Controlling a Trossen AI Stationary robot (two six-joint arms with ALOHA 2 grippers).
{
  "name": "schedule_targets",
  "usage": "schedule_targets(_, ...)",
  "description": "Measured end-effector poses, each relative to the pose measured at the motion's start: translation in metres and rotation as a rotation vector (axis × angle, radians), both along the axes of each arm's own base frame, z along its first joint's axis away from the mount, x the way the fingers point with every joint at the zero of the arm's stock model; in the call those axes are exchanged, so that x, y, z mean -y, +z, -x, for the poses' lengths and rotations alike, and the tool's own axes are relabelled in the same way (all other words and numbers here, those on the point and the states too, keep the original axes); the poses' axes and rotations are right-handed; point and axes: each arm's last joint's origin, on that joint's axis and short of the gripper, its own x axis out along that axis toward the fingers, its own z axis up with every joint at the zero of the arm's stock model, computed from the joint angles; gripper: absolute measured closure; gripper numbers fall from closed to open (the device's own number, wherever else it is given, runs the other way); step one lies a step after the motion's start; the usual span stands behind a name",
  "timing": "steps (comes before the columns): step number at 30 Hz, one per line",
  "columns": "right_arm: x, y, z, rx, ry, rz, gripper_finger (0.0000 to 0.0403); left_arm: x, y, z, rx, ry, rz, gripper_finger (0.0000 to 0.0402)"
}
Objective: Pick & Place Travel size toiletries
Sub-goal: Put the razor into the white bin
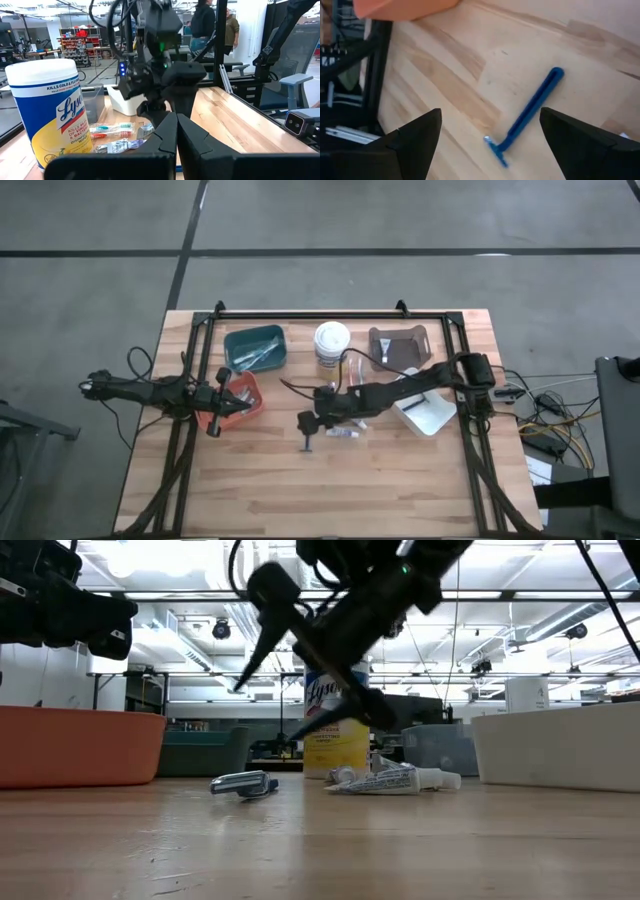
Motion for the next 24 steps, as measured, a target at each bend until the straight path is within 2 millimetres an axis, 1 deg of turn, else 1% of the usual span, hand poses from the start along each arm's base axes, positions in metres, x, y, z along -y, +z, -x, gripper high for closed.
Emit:
schedule_targets(3,0.000,0.012,-0.005,-0.039,-0.040,-0.003,0.0076,0.000,0.000,0.000,0.000,0.000,0.000,0.0394)
schedule_targets(8,-0.001,0.038,-0.022,-0.094,-0.053,0.003,0.0071,0.000,0.000,0.000,0.000,0.000,0.000,0.0394)
schedule_targets(10,-0.002,0.043,-0.030,-0.123,-0.057,0.004,0.0068,0.000,0.000,0.000,0.001,0.000,0.000,0.0394)
schedule_targets(18,-0.005,0.034,-0.054,-0.335,-0.110,-0.026,0.0066,0.000,0.000,0.000,0.001,0.000,0.000,0.0394)
schedule_targets(24,-0.008,0.018,-0.066,-0.520,-0.139,-0.094,0.0064,0.000,0.000,0.000,0.001,0.000,0.000,0.0394)
